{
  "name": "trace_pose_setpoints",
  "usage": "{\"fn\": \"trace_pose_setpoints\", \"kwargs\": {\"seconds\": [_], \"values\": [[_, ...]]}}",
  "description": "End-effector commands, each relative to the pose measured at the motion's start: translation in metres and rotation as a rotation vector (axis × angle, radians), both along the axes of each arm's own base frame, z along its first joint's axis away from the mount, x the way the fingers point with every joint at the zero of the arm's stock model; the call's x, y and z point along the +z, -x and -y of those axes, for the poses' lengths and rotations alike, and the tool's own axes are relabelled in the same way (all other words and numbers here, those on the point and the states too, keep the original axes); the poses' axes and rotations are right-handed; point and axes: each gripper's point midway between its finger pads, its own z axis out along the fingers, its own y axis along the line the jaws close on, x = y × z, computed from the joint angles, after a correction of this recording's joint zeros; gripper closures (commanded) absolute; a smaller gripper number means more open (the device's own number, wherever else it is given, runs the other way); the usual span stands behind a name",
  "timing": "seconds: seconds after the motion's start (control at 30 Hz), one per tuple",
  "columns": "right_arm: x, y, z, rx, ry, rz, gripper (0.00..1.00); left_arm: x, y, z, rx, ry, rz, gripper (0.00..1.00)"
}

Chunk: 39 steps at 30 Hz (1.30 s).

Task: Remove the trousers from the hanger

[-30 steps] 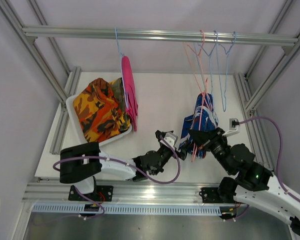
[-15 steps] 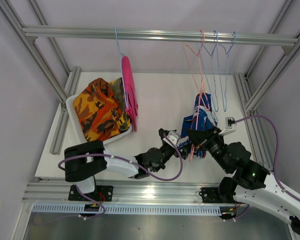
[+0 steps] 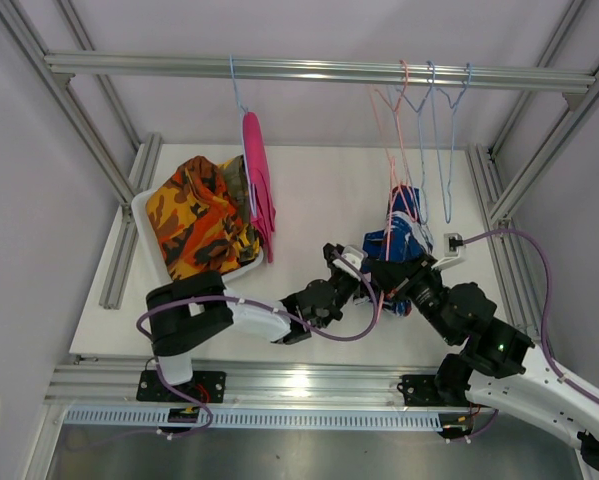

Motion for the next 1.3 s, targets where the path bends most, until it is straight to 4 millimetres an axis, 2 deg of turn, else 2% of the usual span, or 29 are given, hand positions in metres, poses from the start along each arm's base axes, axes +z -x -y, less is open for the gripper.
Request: {"fn": "trace_pose_setpoints", "kwargs": {"seconds": [0.0, 0.33, 0.4, 0.43, 0.5, 0.6, 0.8, 0.83, 0.87, 0.93, 1.07, 1.27], "values": [[0.056, 0.010, -0.001, 0.050, -0.159, 0.098, 1.00, 0.015, -0.010, 0.003, 0.001, 0.070, 0.006, 0.07], [0.068, 0.018, -0.003, 0.092, -0.220, 0.085, 1.00, 0.011, -0.018, -0.001, 0.032, 0.068, 0.021, 0.10], [0.067, 0.019, -0.003, 0.097, -0.220, 0.078, 1.00, 0.012, -0.020, -0.001, 0.038, 0.072, 0.026, 0.22], [0.068, 0.020, -0.002, 0.094, -0.220, 0.078, 1.00, 0.012, -0.020, -0.001, 0.039, 0.068, 0.030, 0.33], [0.069, 0.019, 0.002, 0.082, -0.218, 0.081, 1.00, 0.016, -0.021, -0.001, 0.044, 0.071, 0.036, 0.40], [0.066, 0.020, 0.006, 0.070, -0.207, 0.077, 1.00, 0.023, -0.020, -0.005, 0.049, 0.072, 0.049, 0.58], [0.058, 0.022, 0.010, 0.067, -0.198, 0.069, 1.00, 0.034, -0.019, -0.015, 0.059, 0.067, 0.059, 0.72], [0.057, 0.021, 0.011, 0.061, -0.196, 0.067, 1.00, 0.036, -0.018, -0.016, 0.059, 0.065, 0.056, 0.77], [0.054, 0.020, 0.013, 0.051, -0.191, 0.065, 1.00, 0.044, -0.017, -0.019, 0.060, 0.078, 0.059, 0.80], [0.047, 0.020, 0.015, 0.044, -0.189, 0.058, 1.00, 0.047, -0.013, -0.025, 0.056, 0.075, 0.059, 0.87], [0.034, 0.019, 0.018, 0.028, -0.172, 0.042, 1.00, 0.068, -0.008, -0.036, 0.067, 0.058, 0.061, 0.93], [0.021, 0.017, 0.027, -0.006, -0.137, 0.040, 1.00, 0.112, 0.006, -0.055, 0.082, 0.028, 0.104, 0.92]]}}
